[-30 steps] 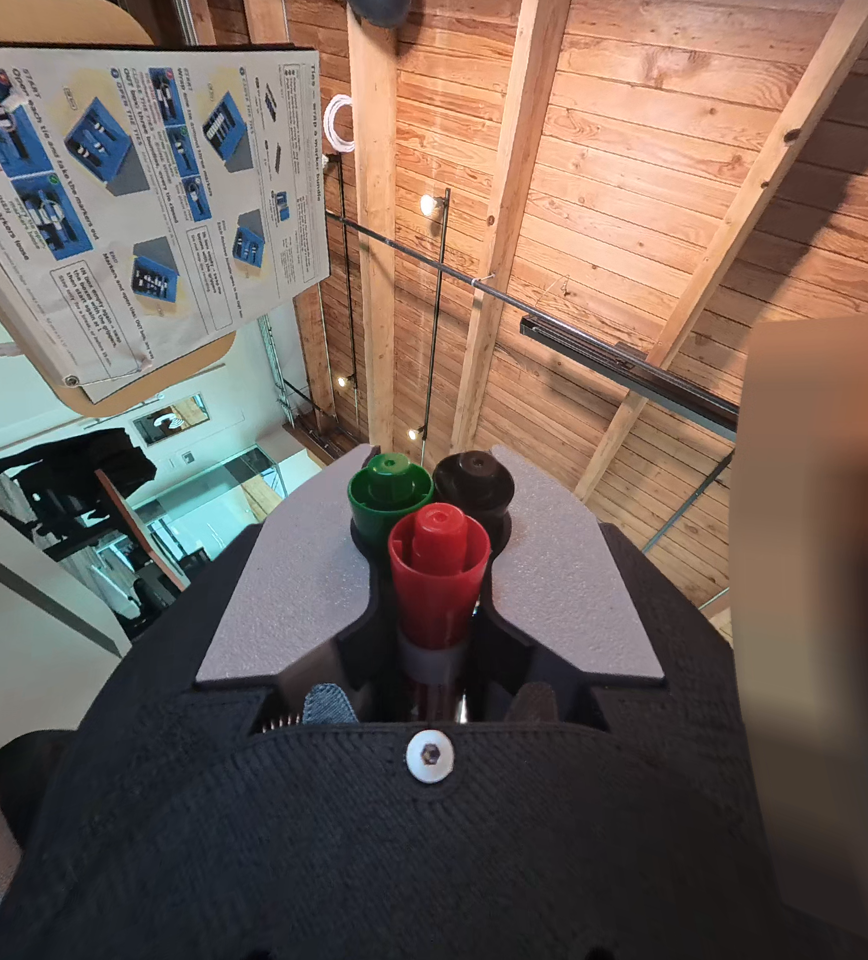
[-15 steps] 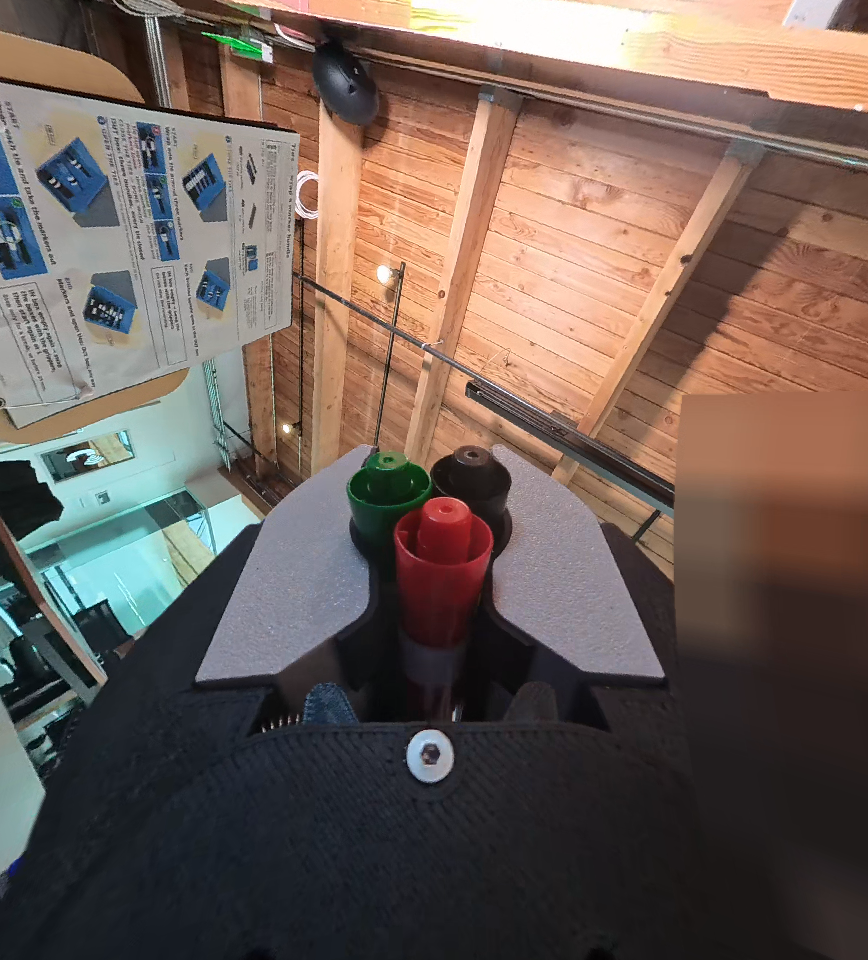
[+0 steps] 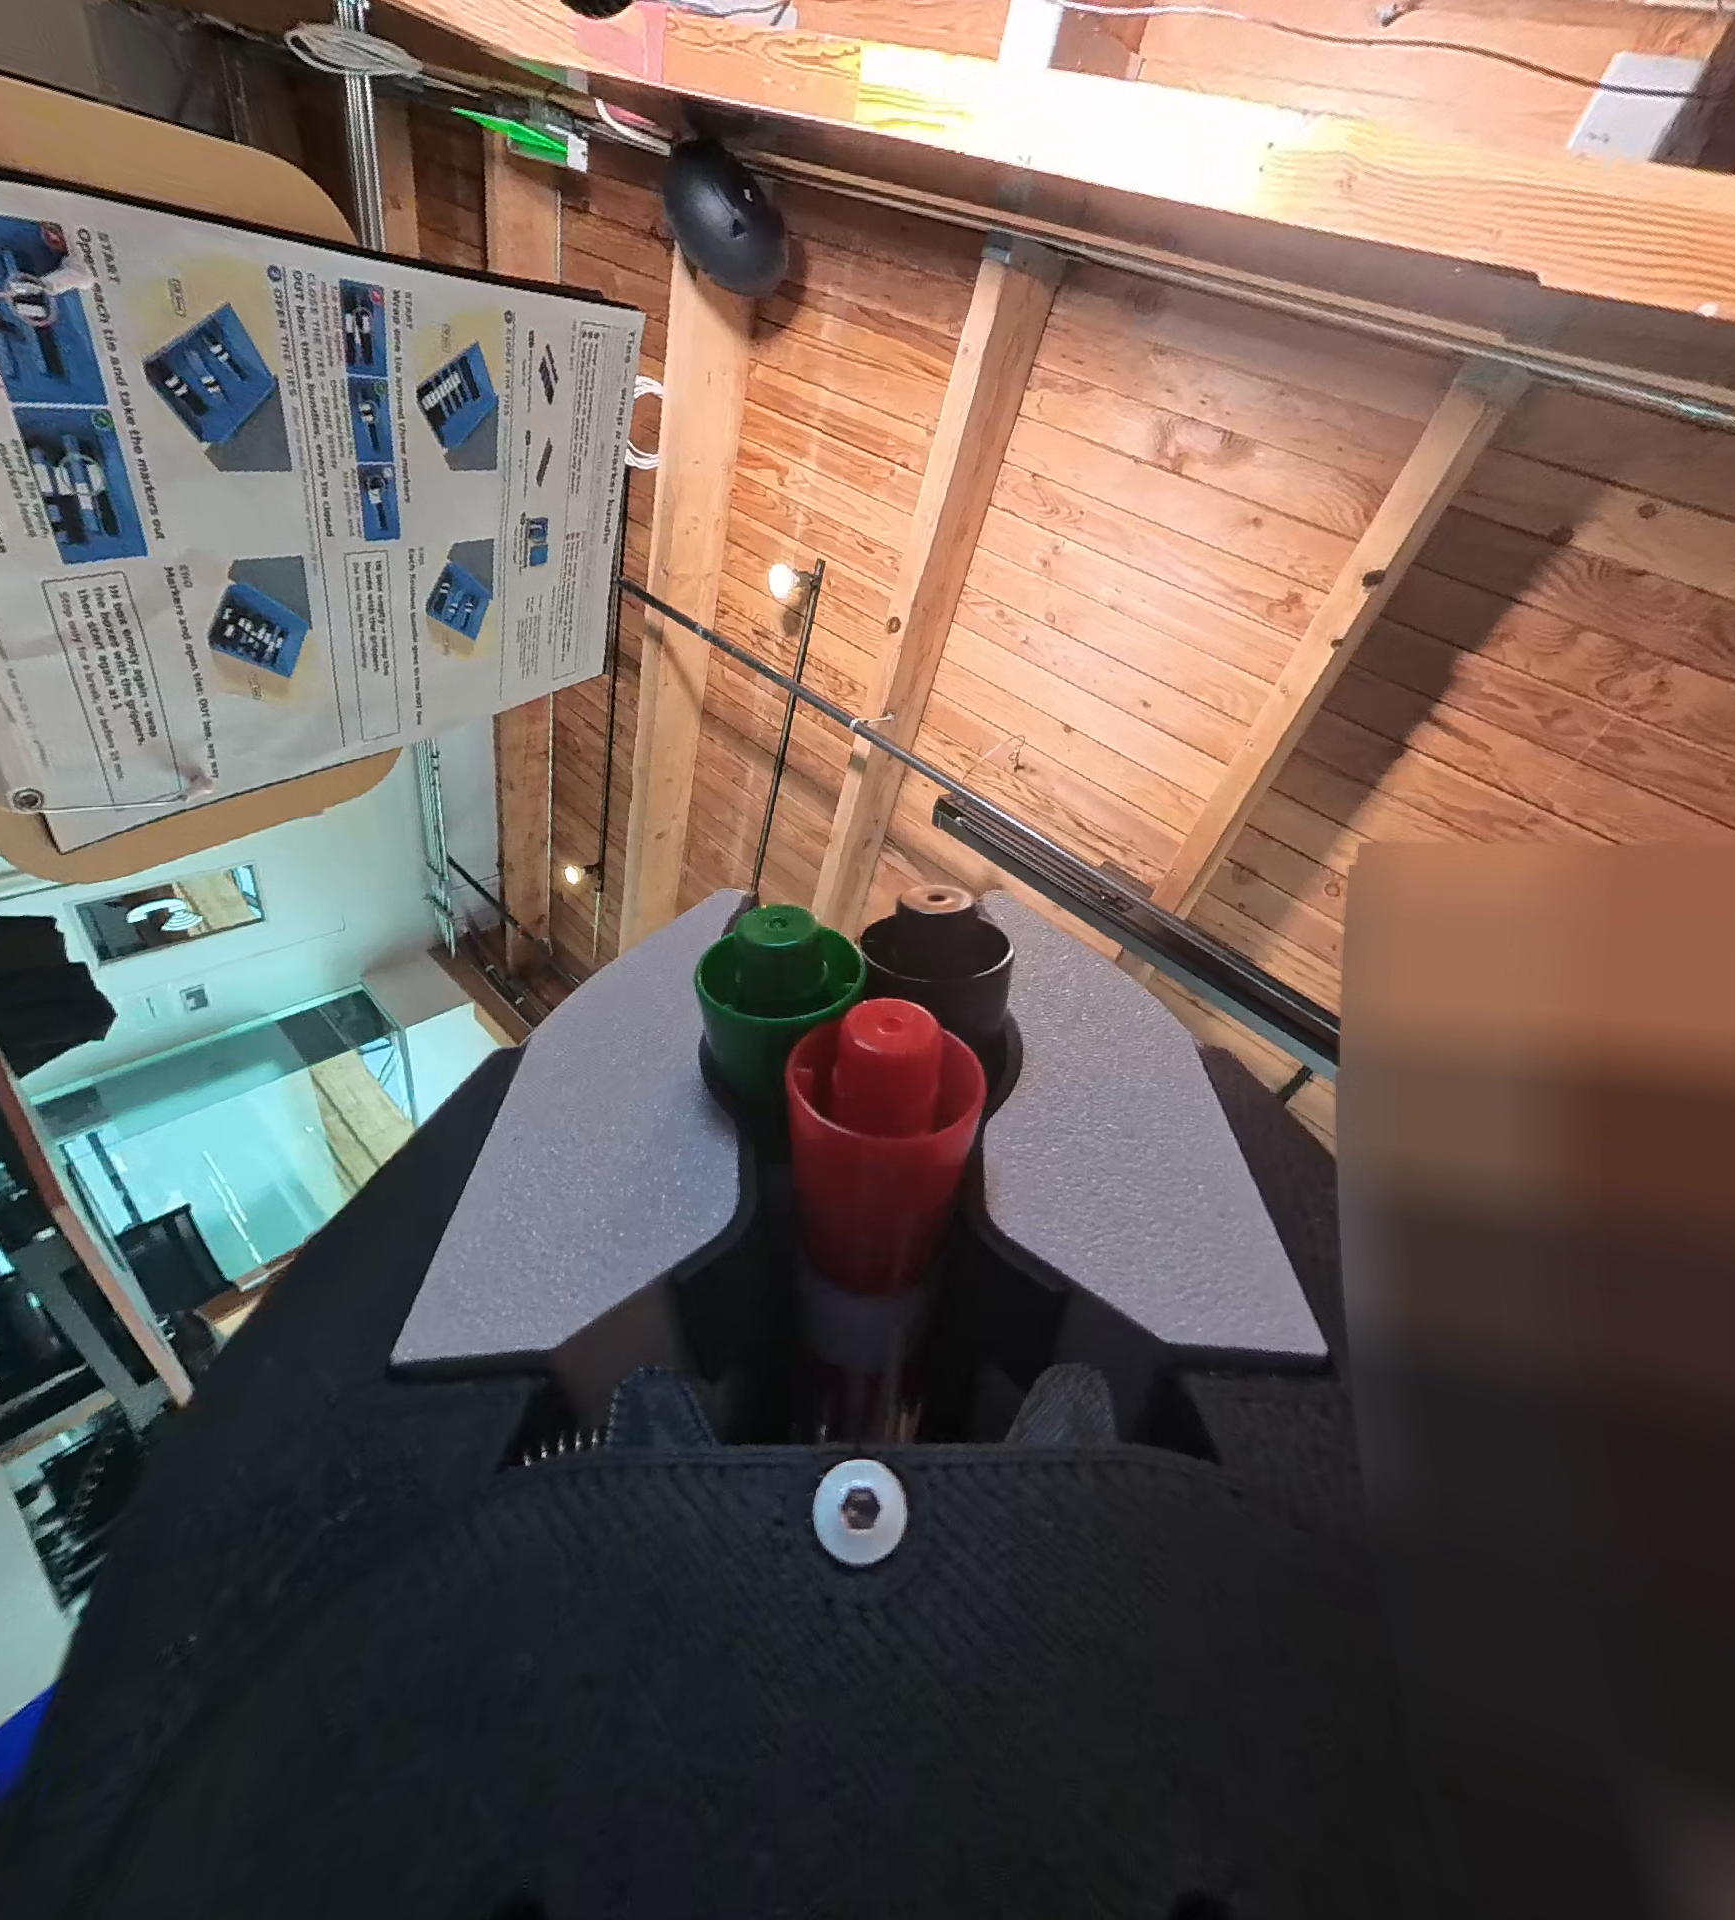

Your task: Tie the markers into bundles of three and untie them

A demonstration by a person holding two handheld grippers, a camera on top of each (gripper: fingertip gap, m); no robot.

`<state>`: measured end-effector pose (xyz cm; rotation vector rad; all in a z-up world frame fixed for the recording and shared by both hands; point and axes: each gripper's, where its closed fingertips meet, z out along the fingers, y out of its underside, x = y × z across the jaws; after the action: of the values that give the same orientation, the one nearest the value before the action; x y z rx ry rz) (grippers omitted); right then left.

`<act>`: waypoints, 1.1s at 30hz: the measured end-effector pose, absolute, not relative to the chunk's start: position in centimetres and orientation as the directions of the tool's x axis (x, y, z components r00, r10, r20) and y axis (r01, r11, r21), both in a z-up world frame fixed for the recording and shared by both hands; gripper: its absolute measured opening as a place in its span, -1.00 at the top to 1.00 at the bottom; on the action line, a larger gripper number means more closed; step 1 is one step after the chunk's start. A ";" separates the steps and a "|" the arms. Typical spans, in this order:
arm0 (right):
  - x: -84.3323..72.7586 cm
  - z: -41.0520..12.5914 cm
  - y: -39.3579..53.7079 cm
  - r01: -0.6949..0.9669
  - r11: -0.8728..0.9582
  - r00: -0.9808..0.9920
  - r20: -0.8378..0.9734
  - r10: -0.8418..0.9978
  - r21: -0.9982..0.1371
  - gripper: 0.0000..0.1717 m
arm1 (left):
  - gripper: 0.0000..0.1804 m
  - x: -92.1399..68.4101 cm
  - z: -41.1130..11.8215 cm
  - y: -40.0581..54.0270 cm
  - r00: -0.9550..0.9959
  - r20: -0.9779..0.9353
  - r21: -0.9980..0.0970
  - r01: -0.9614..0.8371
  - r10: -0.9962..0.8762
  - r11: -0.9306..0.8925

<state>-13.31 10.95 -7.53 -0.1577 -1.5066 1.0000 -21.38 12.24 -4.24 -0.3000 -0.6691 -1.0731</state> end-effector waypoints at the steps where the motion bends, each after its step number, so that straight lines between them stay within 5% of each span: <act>1: -13.3 -7.5 11.0 -0.443 0.588 -0.246 0.723 0.646 -0.677 0.53 | 0.58 -21.5 -4.2 12.1 0.299 0.625 0.105 0.883 -0.721 0.457; 10: -13.5 -8.9 13.7 -0.244 -0.061 -0.448 0.057 0.892 -0.968 -0.17 | 0.58 -22.1 -4.3 11.6 0.282 0.614 0.140 0.880 -0.737 0.453; 16: -14.5 -10.7 12.0 -0.135 -0.096 -0.495 -0.016 0.868 -0.986 -0.17 | 0.58 -22.1 -4.8 12.1 0.280 0.640 0.124 0.882 -0.716 0.455; 19: -15.3 -10.4 11.9 -0.083 -0.115 -0.505 -0.058 0.861 -0.990 -0.05 | 0.58 -21.3 -4.3 12.5 0.351 0.650 0.026 0.876 -0.674 0.481; 23: -15.9 -11.1 11.8 0.030 -0.133 -0.521 -0.129 0.844 -0.991 -0.15 | 0.58 -20.6 -3.2 12.3 0.452 0.625 -0.074 0.846 -0.636 0.528; 33: -16.8 -11.9 12.7 0.102 -0.172 -0.455 -0.200 0.868 -0.980 -0.13 | 0.58 -20.3 -3.3 12.5 0.512 0.613 -0.148 0.822 -0.602 0.549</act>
<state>-16.77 12.75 -11.86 -1.1313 -1.5081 1.6865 -20.31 12.47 -3.31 -0.4561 -0.5393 -0.8929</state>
